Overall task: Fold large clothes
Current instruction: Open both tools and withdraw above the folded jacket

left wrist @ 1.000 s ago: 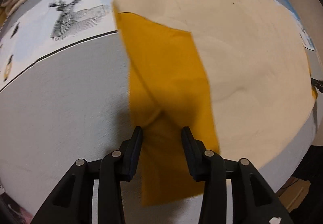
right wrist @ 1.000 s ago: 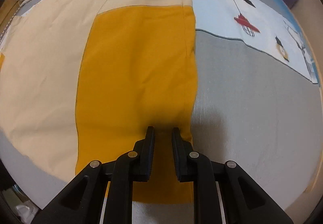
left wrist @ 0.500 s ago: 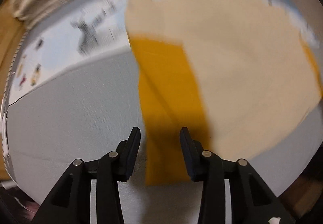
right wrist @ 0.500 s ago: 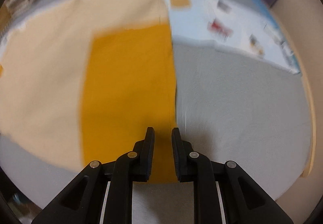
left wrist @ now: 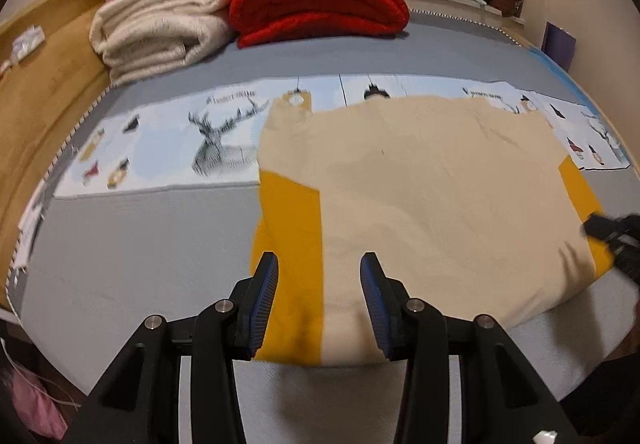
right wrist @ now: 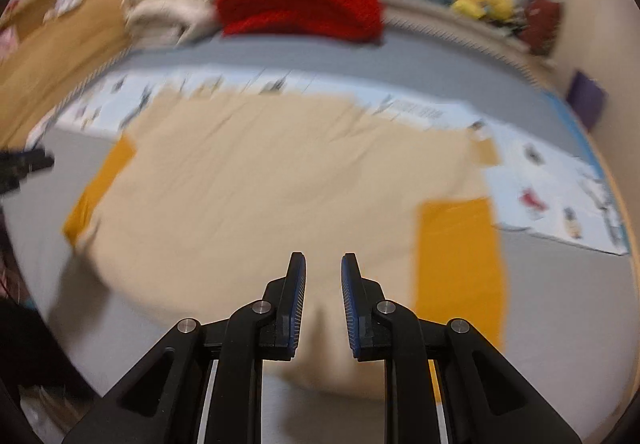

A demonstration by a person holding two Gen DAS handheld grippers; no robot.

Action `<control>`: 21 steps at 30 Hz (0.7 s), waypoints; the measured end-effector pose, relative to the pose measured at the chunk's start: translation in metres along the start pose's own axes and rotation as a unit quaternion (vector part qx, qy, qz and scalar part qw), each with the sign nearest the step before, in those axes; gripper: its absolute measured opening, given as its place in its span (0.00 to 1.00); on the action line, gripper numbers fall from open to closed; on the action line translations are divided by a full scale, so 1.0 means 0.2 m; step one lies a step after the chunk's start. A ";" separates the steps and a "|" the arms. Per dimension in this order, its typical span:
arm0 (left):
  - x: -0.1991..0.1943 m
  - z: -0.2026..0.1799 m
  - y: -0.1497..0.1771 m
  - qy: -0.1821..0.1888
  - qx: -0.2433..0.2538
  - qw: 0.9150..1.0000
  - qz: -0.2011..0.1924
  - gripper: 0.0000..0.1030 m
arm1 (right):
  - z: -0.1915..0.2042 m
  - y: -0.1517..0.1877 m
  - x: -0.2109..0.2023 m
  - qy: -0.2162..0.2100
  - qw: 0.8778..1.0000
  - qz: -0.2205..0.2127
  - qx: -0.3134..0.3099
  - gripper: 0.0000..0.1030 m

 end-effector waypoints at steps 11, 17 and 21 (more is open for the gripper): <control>0.05 0.03 0.09 0.001 -0.041 0.999 0.012 0.39 | 0.21 0.14 0.42 0.029 0.990 0.104 -0.086 0.19; 0.05 0.03 0.19 0.024 -0.111 0.993 -0.009 0.35 | 0.08 0.01 0.21 0.026 0.999 0.036 -0.022 0.19; 0.11 0.03 0.27 0.037 -0.146 0.989 -0.009 0.27 | -0.03 -0.06 0.01 0.046 0.998 -0.031 0.010 0.19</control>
Point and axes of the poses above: each gripper's, at about its wrist camera, not at the fingertips, and x roughly the way its jaws point, z to its left, y to its underside, the point moved 1 cm from there along x, roughly the way its jaws point, and after that the axes turned 8 degrees about y, right-handed, at the moved point
